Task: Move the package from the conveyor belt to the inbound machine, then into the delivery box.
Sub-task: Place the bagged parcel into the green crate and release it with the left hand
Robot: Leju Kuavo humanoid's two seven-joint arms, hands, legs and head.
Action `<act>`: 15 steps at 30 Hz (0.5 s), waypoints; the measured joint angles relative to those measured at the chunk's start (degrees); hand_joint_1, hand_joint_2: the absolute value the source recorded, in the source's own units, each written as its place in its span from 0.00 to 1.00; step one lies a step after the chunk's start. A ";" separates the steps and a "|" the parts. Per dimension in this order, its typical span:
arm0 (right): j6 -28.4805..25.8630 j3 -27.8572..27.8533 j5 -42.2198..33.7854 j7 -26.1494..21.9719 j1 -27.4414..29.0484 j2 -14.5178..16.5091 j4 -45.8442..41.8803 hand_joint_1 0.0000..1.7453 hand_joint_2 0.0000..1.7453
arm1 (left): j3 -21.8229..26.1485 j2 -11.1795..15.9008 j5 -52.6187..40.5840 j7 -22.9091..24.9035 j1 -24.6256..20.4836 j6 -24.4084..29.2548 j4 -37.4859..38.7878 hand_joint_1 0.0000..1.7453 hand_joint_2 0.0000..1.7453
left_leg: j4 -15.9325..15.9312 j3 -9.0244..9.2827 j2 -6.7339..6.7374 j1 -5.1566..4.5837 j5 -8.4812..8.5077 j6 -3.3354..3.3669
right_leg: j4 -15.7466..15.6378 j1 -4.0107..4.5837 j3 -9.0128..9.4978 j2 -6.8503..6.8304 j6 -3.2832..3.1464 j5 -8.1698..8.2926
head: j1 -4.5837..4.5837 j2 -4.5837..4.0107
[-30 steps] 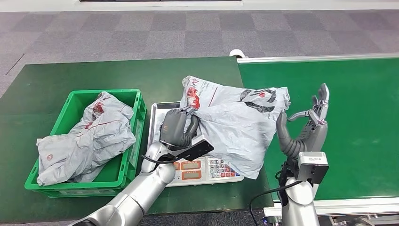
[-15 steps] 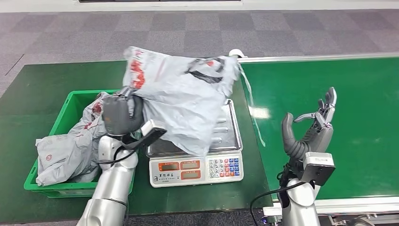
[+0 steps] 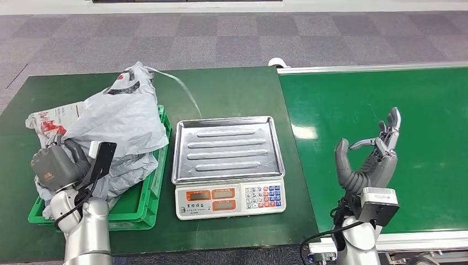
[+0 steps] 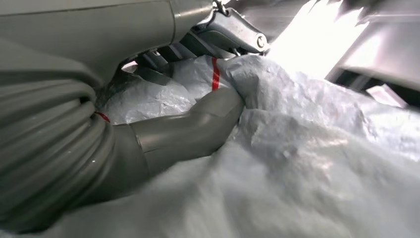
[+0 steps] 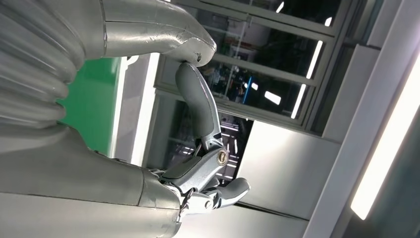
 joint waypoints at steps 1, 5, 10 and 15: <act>0.39 -0.14 0.23 0.00 0.04 0.00 -0.11 0.00 1.00 | -1.68 0.73 -0.37 3.52 1.15 -0.67 -0.09 1.00 1.00 | 0.00 0.00 0.00 0.00 0.00 0.00 | 0.00 0.01 -0.01 0.00 0.00 0.00 | 0.00 0.00; 1.55 -0.69 0.58 0.02 0.05 0.00 -0.21 0.00 1.00 | -10.68 3.42 -1.28 10.73 5.95 -5.40 -2.74 1.00 1.00 | 0.00 -0.01 -0.03 0.01 0.01 -0.01 | 0.01 0.02 0.03 -0.04 0.00 0.00 | 0.01 0.00; 2.12 -0.86 0.61 0.02 0.05 0.00 -0.21 0.00 1.00 | -20.94 5.60 -2.22 14.23 12.39 -6.69 -9.94 1.00 1.00 | 0.00 -0.04 -0.02 0.01 -0.01 0.01 | 0.00 0.00 0.01 -0.03 0.00 0.00 | 0.00 0.00; 1.81 -0.86 0.44 0.02 0.10 0.00 -0.21 0.00 1.00 | -25.51 6.83 -0.37 13.93 16.65 -3.90 -16.10 0.03 1.00 | 0.00 -0.05 -0.02 0.01 -0.07 0.00 | -0.01 0.00 -0.01 -0.02 0.03 -0.06 | 0.00 0.00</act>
